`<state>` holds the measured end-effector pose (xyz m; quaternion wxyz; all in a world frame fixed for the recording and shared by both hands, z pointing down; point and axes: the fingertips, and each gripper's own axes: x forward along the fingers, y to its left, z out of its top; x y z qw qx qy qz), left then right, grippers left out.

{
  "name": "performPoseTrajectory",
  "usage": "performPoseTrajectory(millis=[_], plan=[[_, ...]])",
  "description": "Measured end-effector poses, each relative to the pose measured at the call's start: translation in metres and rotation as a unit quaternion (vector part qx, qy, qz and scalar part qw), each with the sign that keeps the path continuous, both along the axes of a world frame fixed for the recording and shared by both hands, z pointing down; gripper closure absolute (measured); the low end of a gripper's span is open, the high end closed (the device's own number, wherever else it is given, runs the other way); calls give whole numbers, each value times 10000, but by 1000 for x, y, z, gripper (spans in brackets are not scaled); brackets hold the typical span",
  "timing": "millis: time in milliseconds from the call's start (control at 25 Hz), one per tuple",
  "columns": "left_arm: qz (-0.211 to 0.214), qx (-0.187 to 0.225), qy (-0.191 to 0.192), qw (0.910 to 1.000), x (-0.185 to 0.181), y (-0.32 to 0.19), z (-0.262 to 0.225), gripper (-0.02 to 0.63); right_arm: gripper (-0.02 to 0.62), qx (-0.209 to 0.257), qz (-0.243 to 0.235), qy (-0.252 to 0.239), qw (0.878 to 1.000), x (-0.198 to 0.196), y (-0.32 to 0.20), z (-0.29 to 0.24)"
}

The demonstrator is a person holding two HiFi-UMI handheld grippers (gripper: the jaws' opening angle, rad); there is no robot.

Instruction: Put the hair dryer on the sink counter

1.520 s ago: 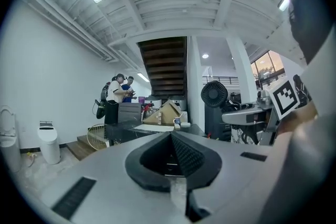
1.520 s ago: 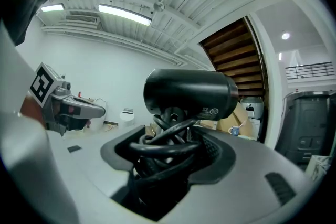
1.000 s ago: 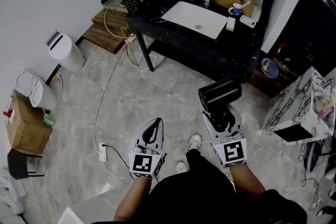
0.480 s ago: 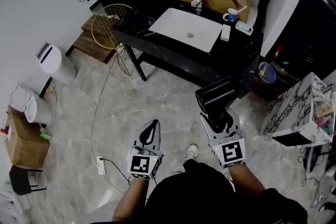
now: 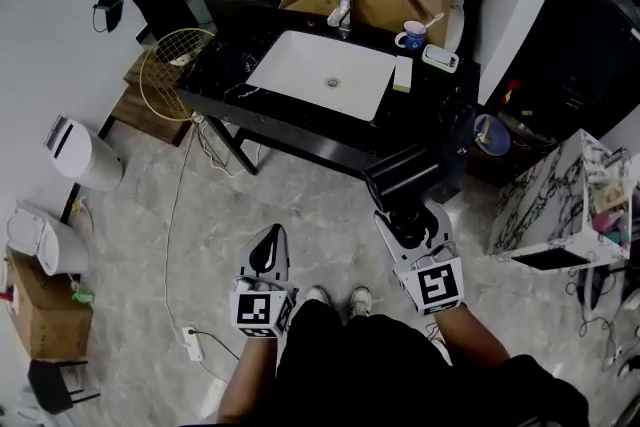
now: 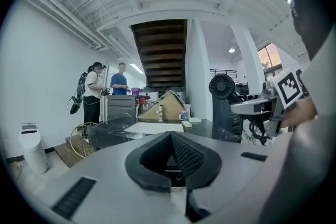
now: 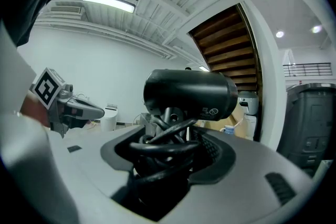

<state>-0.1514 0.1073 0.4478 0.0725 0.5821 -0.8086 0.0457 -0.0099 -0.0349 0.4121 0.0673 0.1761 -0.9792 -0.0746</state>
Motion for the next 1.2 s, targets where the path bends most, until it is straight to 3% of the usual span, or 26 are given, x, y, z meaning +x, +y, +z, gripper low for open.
performPoseTrajectory(millis=[560,1000,1200], plan=[[1183,151,-39,9929,-88,-143,-3,612,336,-13,1153,283,9929,-67,-97,17],[2087,78,115,9779,-125,-231,-1,612,336,-159,2034,427,9780,-91,-160,27],[2665,248,115,9634,-118,-270,-14,612,336,-126,2445,574,9679,-90,-185,36]])
